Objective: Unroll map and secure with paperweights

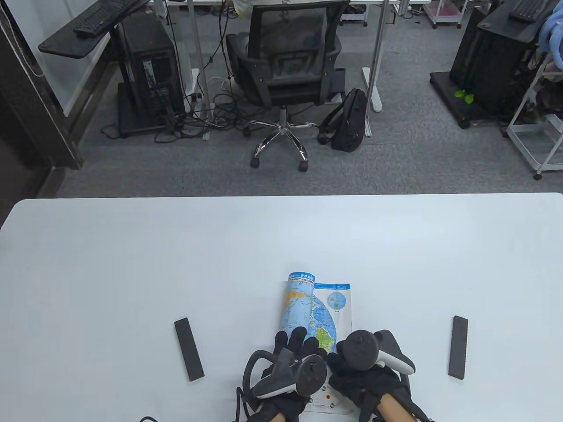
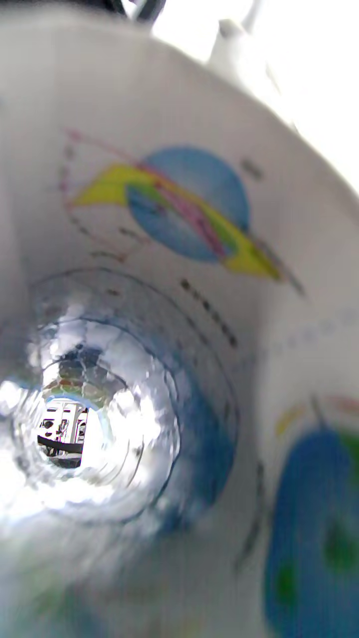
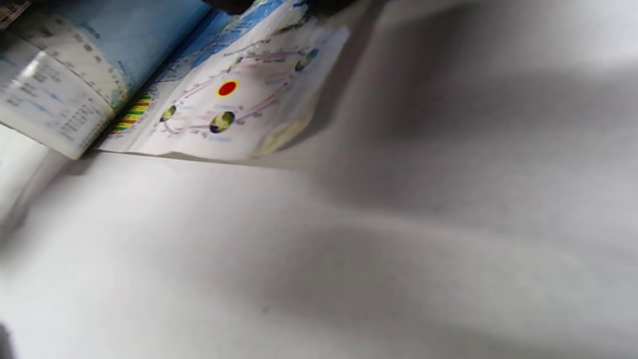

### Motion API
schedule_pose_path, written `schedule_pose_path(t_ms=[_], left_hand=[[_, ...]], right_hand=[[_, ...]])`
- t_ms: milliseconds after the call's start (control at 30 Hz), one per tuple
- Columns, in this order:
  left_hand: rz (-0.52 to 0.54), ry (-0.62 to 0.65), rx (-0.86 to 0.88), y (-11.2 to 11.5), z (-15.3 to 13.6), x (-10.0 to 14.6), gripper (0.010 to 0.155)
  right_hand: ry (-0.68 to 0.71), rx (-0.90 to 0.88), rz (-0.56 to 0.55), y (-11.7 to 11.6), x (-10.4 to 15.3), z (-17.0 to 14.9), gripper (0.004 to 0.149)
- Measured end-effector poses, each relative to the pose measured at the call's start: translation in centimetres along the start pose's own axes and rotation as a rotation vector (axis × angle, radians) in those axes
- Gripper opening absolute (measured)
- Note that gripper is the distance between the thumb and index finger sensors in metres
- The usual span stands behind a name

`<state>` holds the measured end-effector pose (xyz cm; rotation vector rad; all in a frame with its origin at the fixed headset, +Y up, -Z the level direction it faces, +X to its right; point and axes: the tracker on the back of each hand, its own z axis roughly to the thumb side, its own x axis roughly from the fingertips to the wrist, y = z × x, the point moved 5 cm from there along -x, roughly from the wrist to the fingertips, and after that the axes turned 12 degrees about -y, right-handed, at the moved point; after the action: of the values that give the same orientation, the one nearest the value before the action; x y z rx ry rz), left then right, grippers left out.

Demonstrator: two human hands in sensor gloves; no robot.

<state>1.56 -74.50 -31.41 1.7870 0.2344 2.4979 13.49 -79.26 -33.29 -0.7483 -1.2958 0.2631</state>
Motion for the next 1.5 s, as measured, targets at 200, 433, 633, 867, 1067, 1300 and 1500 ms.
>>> schedule_pose_path(t_ms=[200, 433, 633, 867, 1067, 1300, 1500], left_hand=[[-0.005, -0.075, 0.073, -0.5, -1.5, 0.3, 0.059], [-0.090, -0.187, 0.186, 0.3, -4.1, 0.4, 0.073], [-0.164, -0.277, 0.228, 1.9, -5.1, 0.2, 0.084], [-0.177, -0.326, 0.088, 2.7, -4.2, -0.1, 0.087], [-0.078, -0.182, 0.045, 1.2, -3.0, 0.0, 0.083], [-0.030, -0.049, -0.149, -0.3, -1.7, 0.5, 0.058], [-0.019, -0.176, -0.082, -0.9, -4.4, 0.6, 0.057]], right_hand=[[-0.080, 0.024, -0.008, 0.4, 0.2, -1.0, 0.061], [-0.200, 0.077, -0.039, 1.0, 0.2, -2.7, 0.064], [-0.228, 0.120, -0.033, 0.6, -0.1, -3.0, 0.064], [-0.225, 0.116, -0.038, 0.7, 0.0, -2.9, 0.065], [-0.239, 0.099, -0.021, 0.9, 0.0, -3.2, 0.066], [-0.260, 0.068, -0.018, 1.3, 0.2, -4.1, 0.065], [-0.271, -0.001, -0.027, 2.1, 0.4, -5.3, 0.060]])
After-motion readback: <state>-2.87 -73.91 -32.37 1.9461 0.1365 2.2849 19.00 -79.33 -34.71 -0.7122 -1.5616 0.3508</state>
